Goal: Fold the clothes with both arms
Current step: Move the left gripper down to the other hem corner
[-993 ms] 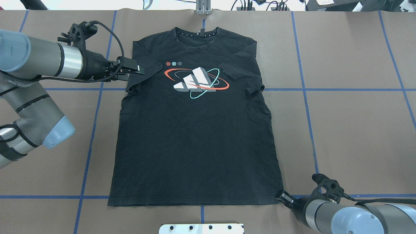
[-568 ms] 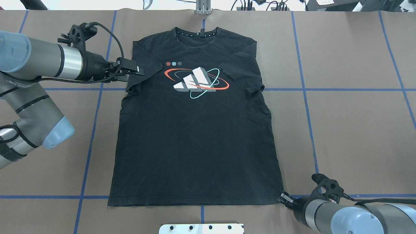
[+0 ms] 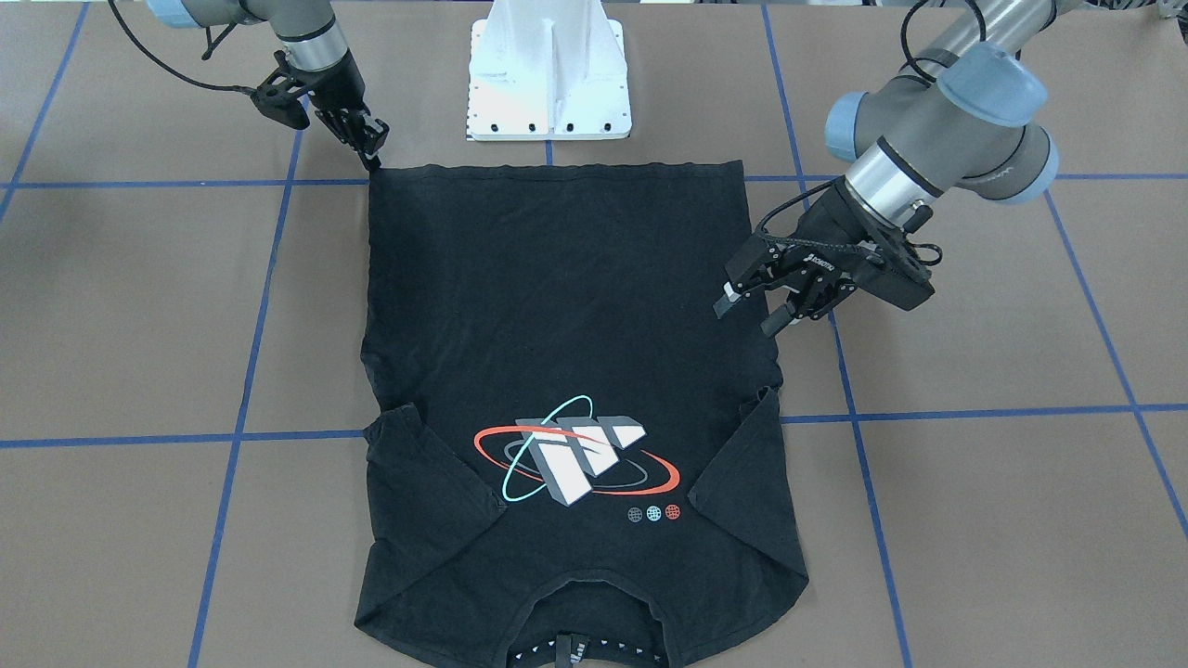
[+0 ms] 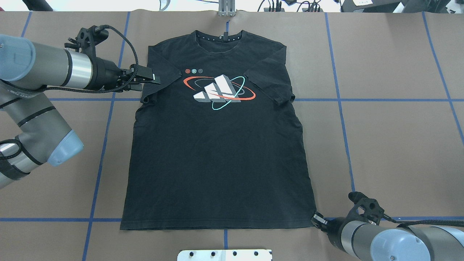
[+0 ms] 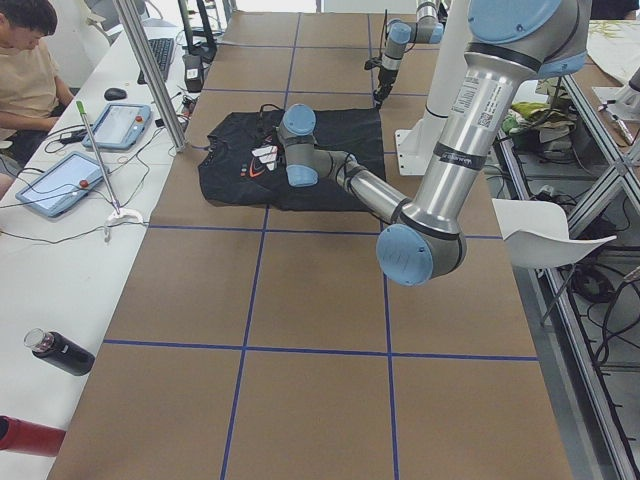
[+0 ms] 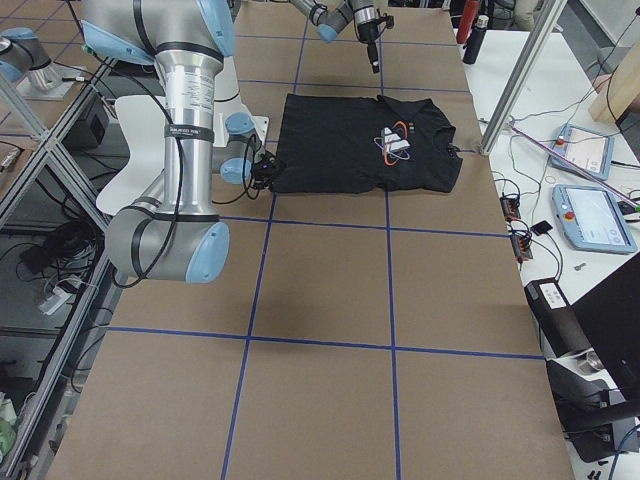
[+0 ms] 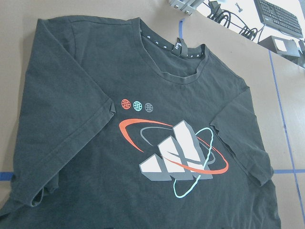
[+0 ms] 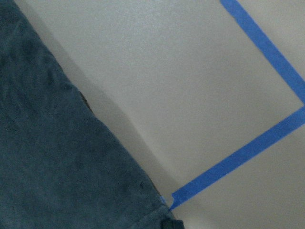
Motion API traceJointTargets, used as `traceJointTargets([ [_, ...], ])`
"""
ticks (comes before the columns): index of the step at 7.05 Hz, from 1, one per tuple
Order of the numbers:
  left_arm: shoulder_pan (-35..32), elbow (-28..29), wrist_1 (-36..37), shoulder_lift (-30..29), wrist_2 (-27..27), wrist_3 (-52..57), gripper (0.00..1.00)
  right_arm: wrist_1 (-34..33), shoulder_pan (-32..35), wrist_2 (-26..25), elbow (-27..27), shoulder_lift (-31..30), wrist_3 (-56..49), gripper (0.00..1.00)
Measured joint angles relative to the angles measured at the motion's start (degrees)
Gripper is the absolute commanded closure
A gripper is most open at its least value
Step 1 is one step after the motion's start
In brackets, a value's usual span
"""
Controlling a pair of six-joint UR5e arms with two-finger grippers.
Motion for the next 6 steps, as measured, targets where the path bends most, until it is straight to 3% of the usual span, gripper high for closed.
traceJointTargets([
  [4,2.1,-1.1,1.8,-0.2,1.2,-5.2,0.2,0.0,-0.4,0.8,4.0,-3.9,0.1,1.0],
  [6,8.4,-7.9,12.0,2.2,6.0,-7.2,0.19,0.0,-1.8,3.0,6.6,-7.2,0.1,1.0],
])
